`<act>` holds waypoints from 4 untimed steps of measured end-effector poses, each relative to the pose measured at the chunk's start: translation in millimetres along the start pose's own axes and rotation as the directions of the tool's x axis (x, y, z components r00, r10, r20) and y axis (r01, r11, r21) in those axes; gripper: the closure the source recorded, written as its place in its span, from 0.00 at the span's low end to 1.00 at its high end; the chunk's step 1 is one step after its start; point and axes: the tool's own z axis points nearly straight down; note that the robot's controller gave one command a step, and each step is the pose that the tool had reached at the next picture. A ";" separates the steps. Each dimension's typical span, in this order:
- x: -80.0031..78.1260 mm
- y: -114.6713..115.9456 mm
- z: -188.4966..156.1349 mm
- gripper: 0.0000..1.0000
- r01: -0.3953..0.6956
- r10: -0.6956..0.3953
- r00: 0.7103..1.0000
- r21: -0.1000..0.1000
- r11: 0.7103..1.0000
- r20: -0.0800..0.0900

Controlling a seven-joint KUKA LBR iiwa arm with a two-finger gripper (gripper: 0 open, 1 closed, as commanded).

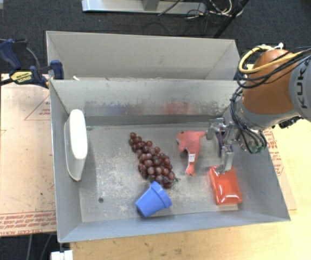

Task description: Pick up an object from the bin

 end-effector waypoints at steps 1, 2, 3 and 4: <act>-1.1 0.1 -4.4 0.00 0.001 -0.001 1.000 0.001 1.000 0.006; -22.2 28.9 12.7 0.00 -0.007 0.007 1.000 0.005 1.000 0.012; -32.7 69.0 34.1 0.00 0.086 -0.086 0.996 -0.003 0.996 0.006; -52.4 54.5 49.8 0.00 0.216 -0.216 0.976 0.005 0.976 0.013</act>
Offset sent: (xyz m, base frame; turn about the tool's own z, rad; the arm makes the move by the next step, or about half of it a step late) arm 0.0462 0.0808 -0.0444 -0.0003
